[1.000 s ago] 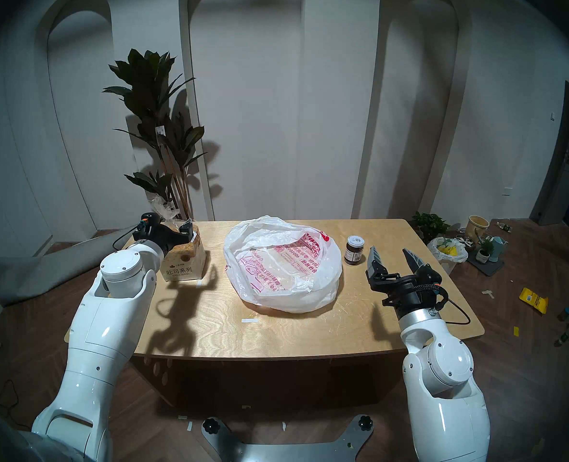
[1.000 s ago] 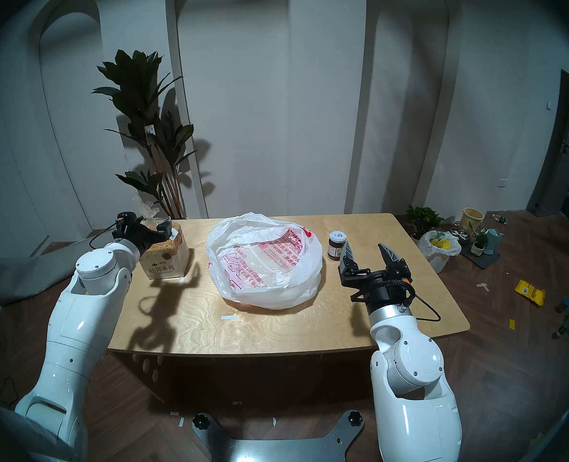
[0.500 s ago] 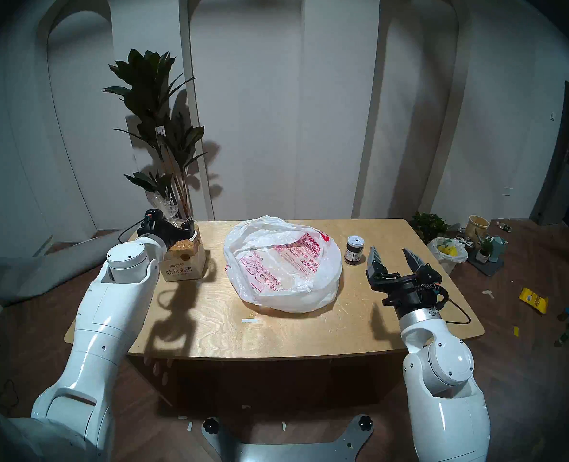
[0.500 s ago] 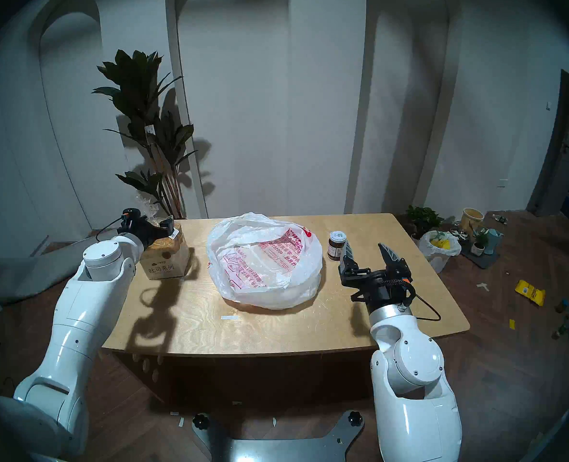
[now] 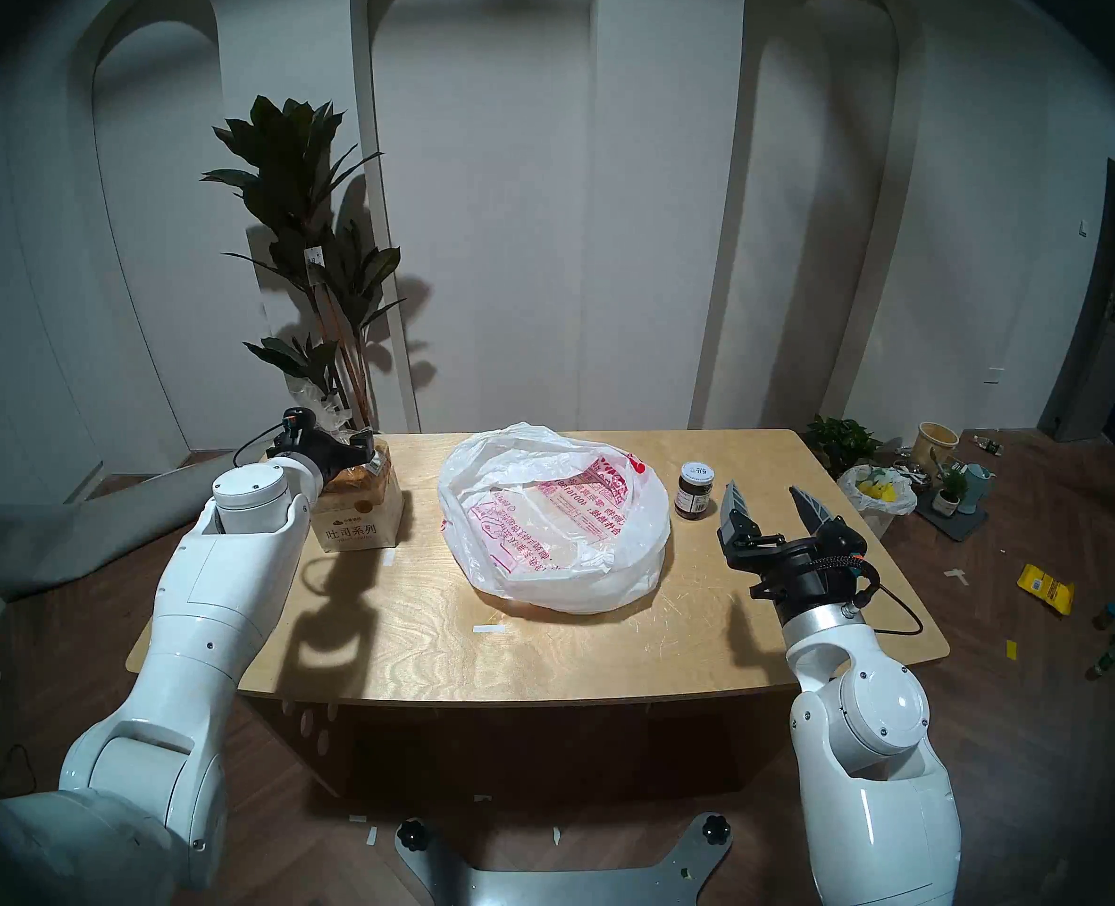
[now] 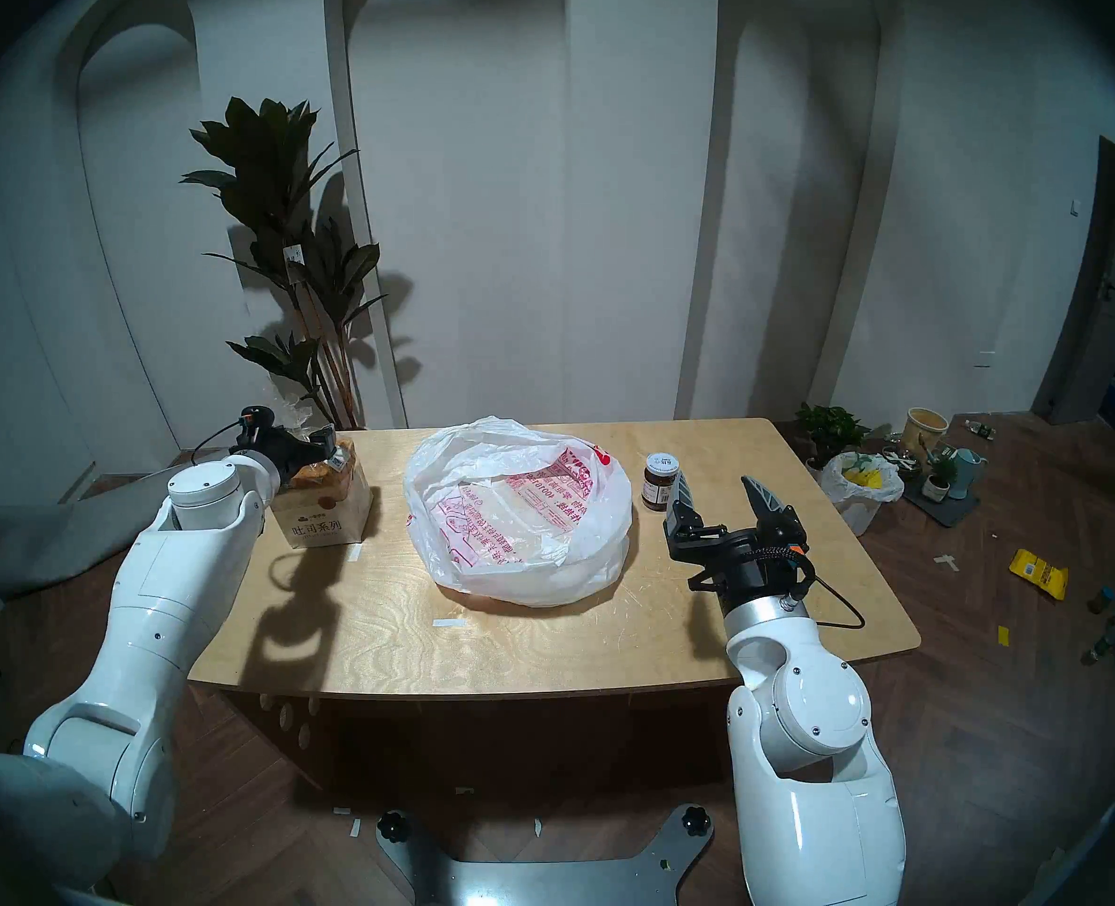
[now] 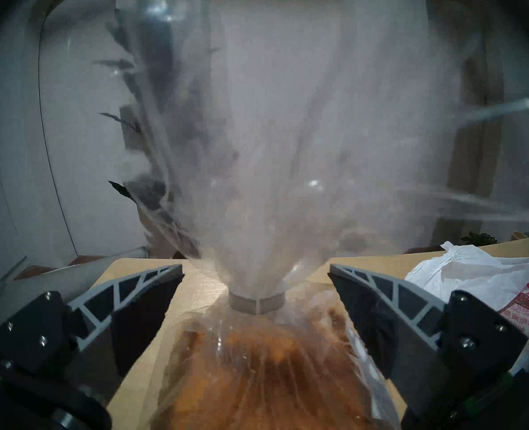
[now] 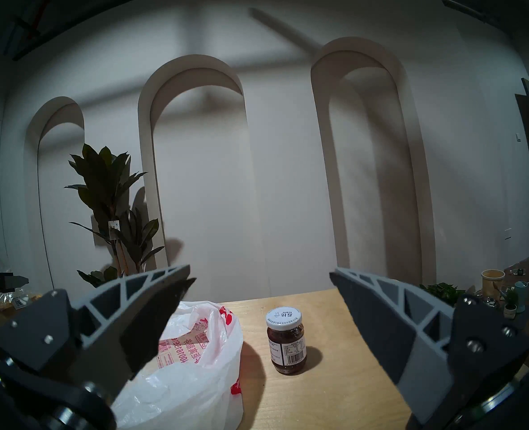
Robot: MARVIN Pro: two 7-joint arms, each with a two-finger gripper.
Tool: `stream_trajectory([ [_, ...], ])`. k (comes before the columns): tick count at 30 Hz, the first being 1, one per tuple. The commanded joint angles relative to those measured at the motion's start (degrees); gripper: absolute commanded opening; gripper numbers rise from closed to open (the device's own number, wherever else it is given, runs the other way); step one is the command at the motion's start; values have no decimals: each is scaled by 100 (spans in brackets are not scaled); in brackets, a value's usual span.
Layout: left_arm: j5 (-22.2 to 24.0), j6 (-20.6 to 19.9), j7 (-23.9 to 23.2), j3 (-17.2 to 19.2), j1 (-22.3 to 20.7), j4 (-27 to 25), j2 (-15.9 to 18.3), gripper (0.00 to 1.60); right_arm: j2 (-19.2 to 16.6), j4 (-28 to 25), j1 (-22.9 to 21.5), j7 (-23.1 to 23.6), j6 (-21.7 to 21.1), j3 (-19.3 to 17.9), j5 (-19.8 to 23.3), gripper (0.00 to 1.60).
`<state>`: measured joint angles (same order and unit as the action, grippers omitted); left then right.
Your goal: Bag the groceries: heavy items first, fragile items on top
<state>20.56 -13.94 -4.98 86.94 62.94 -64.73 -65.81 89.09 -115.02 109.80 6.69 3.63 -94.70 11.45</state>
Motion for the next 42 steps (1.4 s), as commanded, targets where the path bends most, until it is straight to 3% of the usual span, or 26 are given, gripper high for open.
stream_trajectory([
  [1, -36, 93, -31, 4, -647, 316, -35, 160, 0, -143, -35, -15, 42, -11, -21, 160],
  [9, -36, 190, -106, -8, -1016, 856, -207, 156, 4, -159, -30, -14, 44, -15, -34, 160],
  [10, -35, 217, -114, -16, -1108, 972, -248, 134, 5, -162, -28, -14, 44, -15, -37, 160],
  [12, 18, 319, -163, 40, -1099, 1044, -311, 0, 7, -170, -25, -16, 45, -15, -44, 160],
  [20, 267, 812, -520, 172, -1439, 1535, -490, 0, 25, -218, 2, -40, 46, -14, -89, 160],
  [26, 492, 1193, -958, 315, -1226, 934, -471, 0, 30, -224, 4, -71, 40, -5, -125, 160],
  [42, 742, 1641, -2515, -13, -1541, 111, -513, 0, 38, -192, -16, -148, 34, 13, -198, 160],
])
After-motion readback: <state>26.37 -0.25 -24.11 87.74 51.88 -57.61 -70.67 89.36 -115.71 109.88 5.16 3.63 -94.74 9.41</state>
